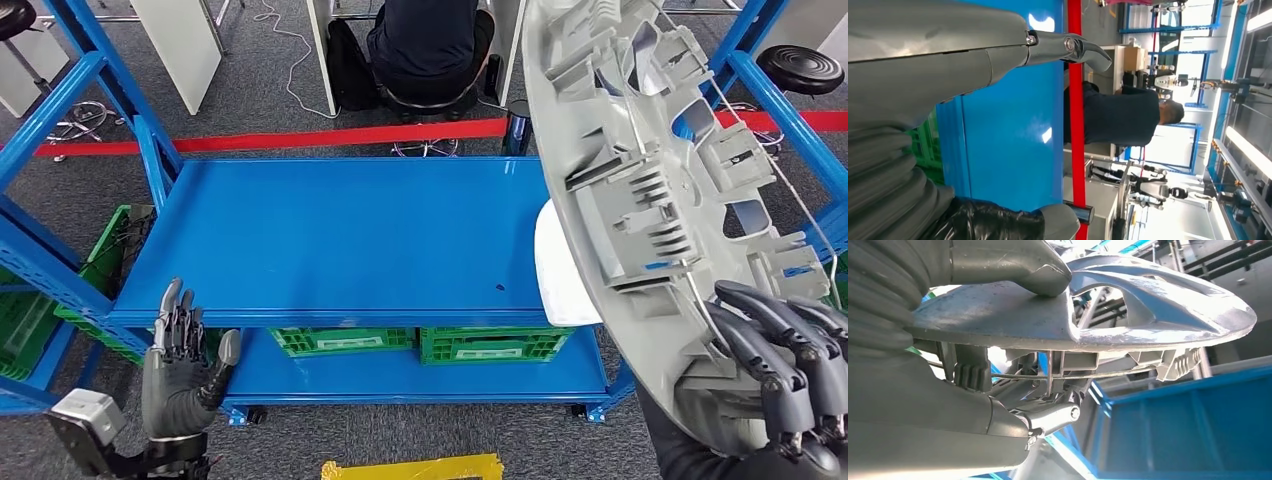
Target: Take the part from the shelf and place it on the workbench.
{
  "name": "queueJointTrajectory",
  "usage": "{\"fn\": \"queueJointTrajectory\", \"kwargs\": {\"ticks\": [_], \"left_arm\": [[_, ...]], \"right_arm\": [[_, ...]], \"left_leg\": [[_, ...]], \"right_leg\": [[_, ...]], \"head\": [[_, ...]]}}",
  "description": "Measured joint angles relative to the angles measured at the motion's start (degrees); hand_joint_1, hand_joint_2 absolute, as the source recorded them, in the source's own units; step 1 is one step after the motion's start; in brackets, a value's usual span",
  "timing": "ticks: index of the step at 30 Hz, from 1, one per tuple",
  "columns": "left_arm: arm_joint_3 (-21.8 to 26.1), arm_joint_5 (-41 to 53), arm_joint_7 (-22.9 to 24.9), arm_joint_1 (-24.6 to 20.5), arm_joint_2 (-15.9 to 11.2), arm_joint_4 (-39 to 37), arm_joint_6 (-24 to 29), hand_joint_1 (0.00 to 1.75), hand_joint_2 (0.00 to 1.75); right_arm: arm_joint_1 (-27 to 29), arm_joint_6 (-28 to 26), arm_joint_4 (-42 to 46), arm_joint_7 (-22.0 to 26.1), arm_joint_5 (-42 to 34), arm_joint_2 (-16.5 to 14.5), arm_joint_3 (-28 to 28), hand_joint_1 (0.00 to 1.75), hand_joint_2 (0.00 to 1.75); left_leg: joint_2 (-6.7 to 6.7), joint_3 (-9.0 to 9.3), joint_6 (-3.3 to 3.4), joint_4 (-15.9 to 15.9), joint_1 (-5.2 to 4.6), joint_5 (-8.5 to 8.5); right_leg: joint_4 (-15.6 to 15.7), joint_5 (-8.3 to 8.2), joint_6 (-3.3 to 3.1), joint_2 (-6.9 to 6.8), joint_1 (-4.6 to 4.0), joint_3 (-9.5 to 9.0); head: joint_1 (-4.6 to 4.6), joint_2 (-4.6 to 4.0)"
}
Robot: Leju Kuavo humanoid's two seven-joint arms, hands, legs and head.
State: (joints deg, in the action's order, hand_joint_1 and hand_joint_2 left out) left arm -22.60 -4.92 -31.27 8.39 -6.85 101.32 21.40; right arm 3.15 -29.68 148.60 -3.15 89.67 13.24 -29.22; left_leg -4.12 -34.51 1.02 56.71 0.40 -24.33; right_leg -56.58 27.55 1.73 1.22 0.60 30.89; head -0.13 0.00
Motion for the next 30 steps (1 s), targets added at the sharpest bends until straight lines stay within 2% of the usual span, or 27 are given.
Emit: {"fn": "queueJointTrajectory", "kwargs": {"ticks": [5, 6, 7, 9, 10, 11, 14, 19, 24, 30], "left_arm": [[0.00, 0.21, 0.59, 0.53, -0.56, 1.07, 0.90, 0.00, 1.75], [0.00, 0.23, 0.69, 0.61, -0.67, 1.23, 1.03, 0.00, 1.75], [0.00, 0.25, 0.74, 0.69, -0.78, 1.39, 1.15, 0.00, 1.75], [0.00, 0.27, 0.79, 0.81, -0.96, 1.69, 1.29, 0.00, 1.75], [0.00, 0.27, 0.81, 0.84, -1.02, 1.79, 1.33, 0.00, 1.75], [0.00, 0.27, 0.83, 0.85, -1.09, 1.84, 1.38, 0.00, 1.75], [0.00, 0.20, 0.75, 0.93, -1.30, 1.91, 1.57, 0.00, 1.75], [0.01, -0.76, 0.40, 0.96, -1.66, 1.98, 1.24, 0.00, 1.75], [0.04, -0.85, 0.48, 0.94, -1.81, 2.01, 1.10, 0.00, 1.75], [0.04, -0.76, 0.64, 0.95, -1.92, 2.23, 1.37, 0.00, 1.75]], "right_arm": [[2.60, -4.02, -0.38, -3.83, 0.01, -0.08, -1.37, 1.75, 1.75], [2.97, -4.77, -0.50, -4.25, 0.01, -0.08, -1.57, 1.63, 1.75], [3.30, -5.35, -0.61, -4.55, 0.02, -0.08, -1.71, 1.20, 1.75], [3.80, -5.74, -0.80, -5.07, 0.03, -0.08, -2.01, 1.20, 1.75], [3.89, -5.57, -0.85, -5.51, 0.03, -0.07, -2.19, 1.31, 1.75], [3.91, -5.24, -0.90, -6.22, 0.03, -0.03, -2.44, 1.75, 1.75], [3.60, -2.73, -1.02, -9.31, 0.03, 0.35, -3.63, 1.75, 1.75], [-0.36, 7.85, -1.13, -13.26, 0.05, 2.84, -8.13, 1.75, 1.75], [-2.45, 8.22, -1.09, -12.89, 0.05, 4.30, -10.84, 1.75, 1.75], [-2.22, 7.19, -1.09, -12.10, 0.05, 4.97, -11.15, 1.75, 1.75]], "left_leg": [[0.01, 0.00, 0.00, 0.00, -0.01, -0.01], [0.01, -0.01, -0.01, 0.00, -0.01, -0.01], [0.01, 0.00, -0.01, 0.00, -0.01, -0.01], [0.01, 0.00, -0.01, 0.00, 0.00, -0.01], [0.02, 0.00, -0.02, 0.00, 0.00, -0.02], [0.02, 0.00, -0.02, -0.01, 0.00, -0.02], [0.02, 0.01, -0.02, -0.01, 0.00, -0.02], [0.14, 0.04, -0.01, -0.01, 0.00, 0.00], [0.04, 0.03, 0.00, -0.01, 0.00, 0.02], [0.04, 0.02, -0.01, -0.01, 0.00, 0.01]], "right_leg": [[0.00, 0.00, 0.00, 0.01, 0.01, 0.00], [0.00, 0.01, 0.00, 0.01, 0.01, 0.01], [0.00, 0.01, 0.00, 0.00, 0.01, 0.01], [0.00, 0.01, 0.00, 0.00, 0.00, 0.00], [0.00, 0.01, 0.00, 0.01, 0.00, 0.00], [0.00, 0.01, 0.00, 0.01, 0.00, 0.00], [0.00, 0.01, 0.00, 0.01, -0.01, 0.00], [0.00, -0.03, -0.02, 0.07, -0.01, 0.02], [0.00, -0.04, -0.01, 0.02, 0.00, 0.00], [0.00, -0.02, -0.01, 0.03, 0.00, 0.01]], "head": [[-0.01, -0.01], [-0.02, 0.00], [-0.01, 0.00], [-0.01, -0.02], [-0.03, -0.01], [-0.04, -0.02], [-0.04, -0.01], [-0.07, -0.01], [-0.05, -0.01], [-0.04, -0.02]]}}
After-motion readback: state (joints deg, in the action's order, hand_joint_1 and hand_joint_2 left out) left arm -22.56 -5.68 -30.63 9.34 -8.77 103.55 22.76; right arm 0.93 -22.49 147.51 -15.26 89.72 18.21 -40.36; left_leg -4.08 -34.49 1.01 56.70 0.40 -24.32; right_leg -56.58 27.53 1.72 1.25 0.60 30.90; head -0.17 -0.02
